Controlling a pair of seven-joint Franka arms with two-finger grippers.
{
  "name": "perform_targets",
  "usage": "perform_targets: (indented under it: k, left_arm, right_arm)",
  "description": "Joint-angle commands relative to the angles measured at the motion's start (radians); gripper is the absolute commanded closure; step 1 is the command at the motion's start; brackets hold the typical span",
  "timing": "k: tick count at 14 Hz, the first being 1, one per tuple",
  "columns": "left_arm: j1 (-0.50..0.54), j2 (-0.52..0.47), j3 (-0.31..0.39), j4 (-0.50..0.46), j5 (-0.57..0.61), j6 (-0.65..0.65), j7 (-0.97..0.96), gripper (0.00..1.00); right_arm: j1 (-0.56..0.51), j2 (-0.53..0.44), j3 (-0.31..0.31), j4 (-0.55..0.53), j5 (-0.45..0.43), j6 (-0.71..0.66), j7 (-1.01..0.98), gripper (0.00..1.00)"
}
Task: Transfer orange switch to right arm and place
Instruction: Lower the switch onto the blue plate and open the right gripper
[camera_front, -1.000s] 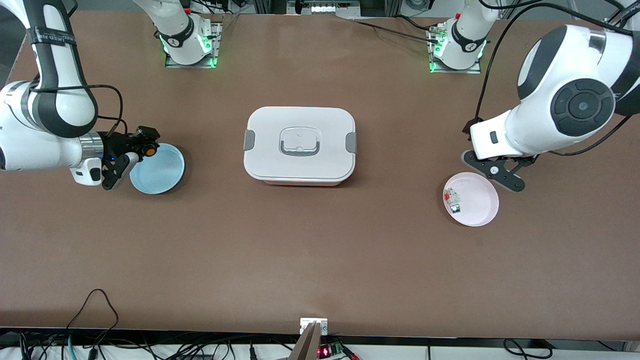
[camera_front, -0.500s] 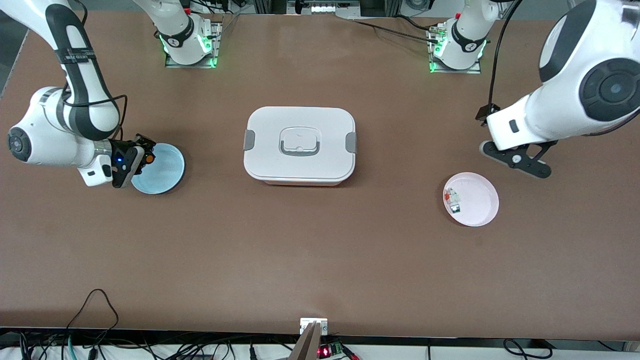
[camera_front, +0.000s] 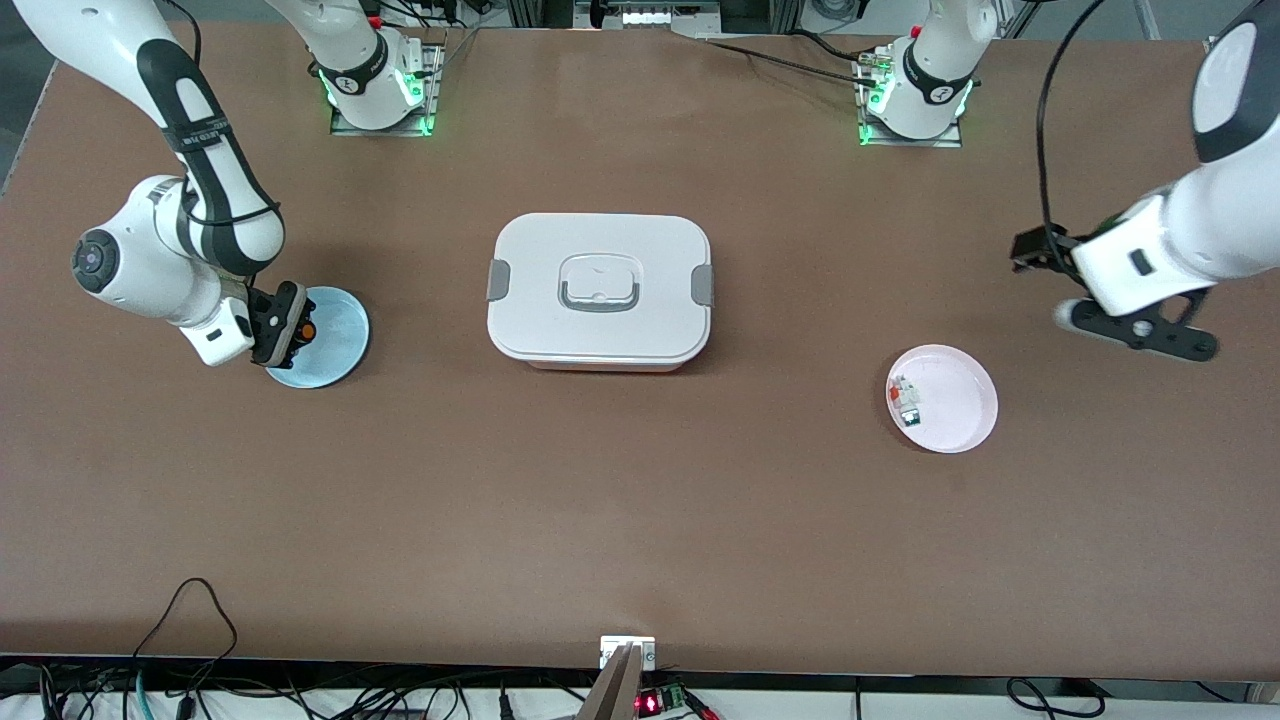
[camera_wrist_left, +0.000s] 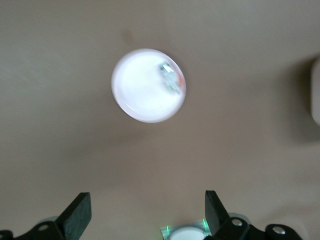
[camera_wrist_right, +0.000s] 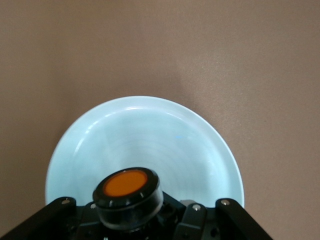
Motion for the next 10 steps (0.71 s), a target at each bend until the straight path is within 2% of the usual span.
perform_targets:
  k: [1, 3, 4, 5, 10]
  left_arm:
    - [-0.075, -0.147, 0.133, -0.187, -0.015, 0.155, -0.018, 0.00]
    - [-0.098, -0.160, 0.152, -0.204, -0.018, 0.158, -0.021, 0.00]
    - [-0.104, -0.153, 0.151, -0.180, -0.025, 0.137, -0.036, 0.00]
    - [-0.099, -0.138, 0.149, -0.158, -0.026, 0.132, -0.051, 0.00]
    - [-0.095, -0.137, 0.140, -0.156, -0.026, 0.123, -0.105, 0.00]
  right_arm:
    - [-0.005, 0.019, 0.012, -0.006, -0.013, 0.043, -0.031, 0.82]
    - [0.008, 0.039, 0.013, -0.006, -0.008, 0.093, -0.029, 0.40]
    - [0.010, 0.049, 0.013, -0.006, -0.006, 0.098, -0.029, 0.29]
    - [0.010, 0.053, 0.013, -0.005, -0.005, 0.098, -0.031, 0.00]
    - [0.024, 0.039, 0.017, 0.010, -0.005, 0.066, -0.020, 0.00]
